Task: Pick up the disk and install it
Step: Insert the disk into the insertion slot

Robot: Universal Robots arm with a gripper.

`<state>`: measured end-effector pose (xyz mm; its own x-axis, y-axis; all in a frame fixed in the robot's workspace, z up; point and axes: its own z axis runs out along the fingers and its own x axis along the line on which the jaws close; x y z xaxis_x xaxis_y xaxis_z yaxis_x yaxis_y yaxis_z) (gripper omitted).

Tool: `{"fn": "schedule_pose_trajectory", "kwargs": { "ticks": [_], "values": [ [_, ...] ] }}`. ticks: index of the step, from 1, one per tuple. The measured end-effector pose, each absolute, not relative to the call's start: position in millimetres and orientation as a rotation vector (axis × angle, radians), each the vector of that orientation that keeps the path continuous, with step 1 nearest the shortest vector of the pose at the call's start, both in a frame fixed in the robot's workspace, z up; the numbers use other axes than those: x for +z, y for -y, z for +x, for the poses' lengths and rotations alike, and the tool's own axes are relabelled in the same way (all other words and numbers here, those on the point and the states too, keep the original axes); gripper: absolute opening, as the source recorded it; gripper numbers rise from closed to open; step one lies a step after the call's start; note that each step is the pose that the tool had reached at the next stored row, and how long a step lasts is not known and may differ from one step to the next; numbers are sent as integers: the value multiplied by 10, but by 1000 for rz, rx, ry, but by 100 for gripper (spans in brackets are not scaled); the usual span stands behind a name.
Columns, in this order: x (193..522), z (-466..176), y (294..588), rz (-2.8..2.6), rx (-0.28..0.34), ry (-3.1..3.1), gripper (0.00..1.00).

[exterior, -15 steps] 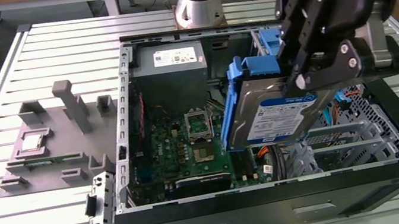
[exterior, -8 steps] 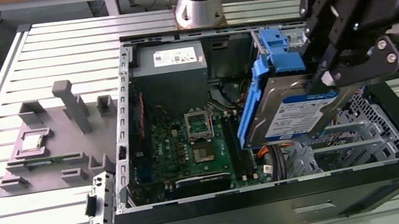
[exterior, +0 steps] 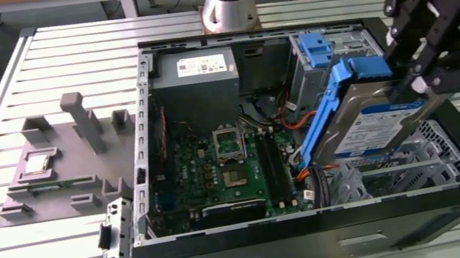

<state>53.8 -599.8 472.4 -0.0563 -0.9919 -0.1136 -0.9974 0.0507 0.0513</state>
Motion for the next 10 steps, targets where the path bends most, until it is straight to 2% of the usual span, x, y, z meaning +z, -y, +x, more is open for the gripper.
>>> {"fn": "schedule_pose_trajectory", "kwargs": {
  "ticks": [10],
  "values": [
    [4720,991,5999,-2125,179,-2242,35]
  ]
}}
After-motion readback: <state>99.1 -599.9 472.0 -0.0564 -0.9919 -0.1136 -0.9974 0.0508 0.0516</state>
